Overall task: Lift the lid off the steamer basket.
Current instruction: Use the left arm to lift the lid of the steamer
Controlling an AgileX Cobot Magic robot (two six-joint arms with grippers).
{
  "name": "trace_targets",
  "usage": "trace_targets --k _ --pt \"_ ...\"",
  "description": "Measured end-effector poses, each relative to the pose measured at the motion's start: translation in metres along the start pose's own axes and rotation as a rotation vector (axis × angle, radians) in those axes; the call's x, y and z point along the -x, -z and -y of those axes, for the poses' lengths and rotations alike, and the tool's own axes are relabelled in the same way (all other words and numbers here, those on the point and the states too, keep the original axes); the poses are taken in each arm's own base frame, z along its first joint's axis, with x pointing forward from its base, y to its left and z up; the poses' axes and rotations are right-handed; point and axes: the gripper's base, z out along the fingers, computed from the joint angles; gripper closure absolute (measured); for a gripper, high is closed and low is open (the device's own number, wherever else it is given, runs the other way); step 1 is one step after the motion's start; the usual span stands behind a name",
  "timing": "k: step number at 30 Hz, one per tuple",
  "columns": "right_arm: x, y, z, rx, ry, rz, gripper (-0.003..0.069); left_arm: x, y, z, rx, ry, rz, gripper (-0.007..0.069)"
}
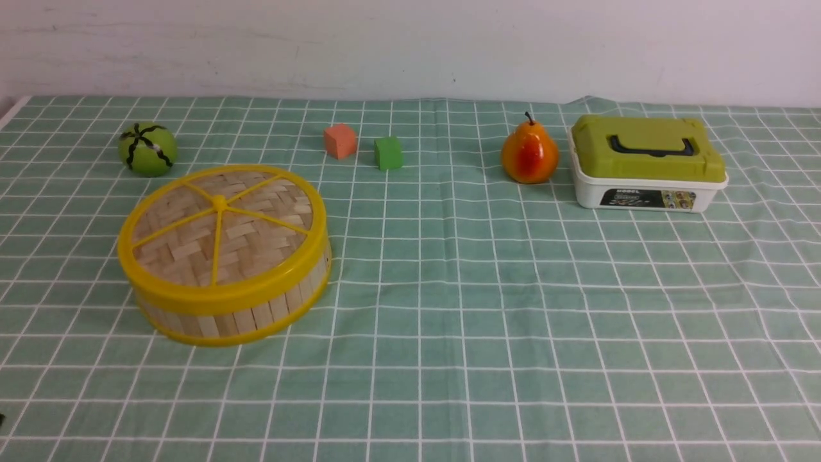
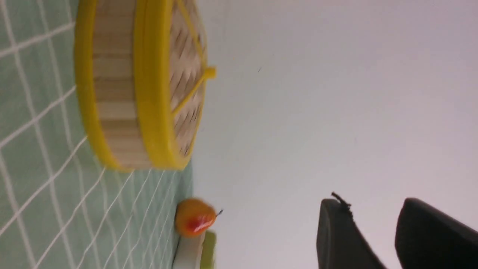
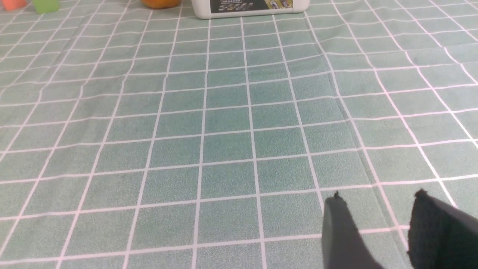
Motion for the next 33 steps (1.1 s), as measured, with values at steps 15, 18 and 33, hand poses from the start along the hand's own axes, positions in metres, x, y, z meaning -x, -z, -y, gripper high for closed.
trace_targets --k 15,18,33 --pt "0.0 0.0 0.0 0.0 0.0 0.0 0.0417 -0.036 -0.099 0.119 0.225 -0.822 -0.555 0.0637" --pt "0.0 0.0 0.0 0.0 0.0 0.0 0.0417 -0.039 -0.129 0.122 0.318 -0.895 -0.673 0.0637" --pt "0.0 0.0 0.0 0.0 0.0 0.0 0.0417 -0.058 -0.276 0.115 0.785 -1.111 -0.846 0.0617"
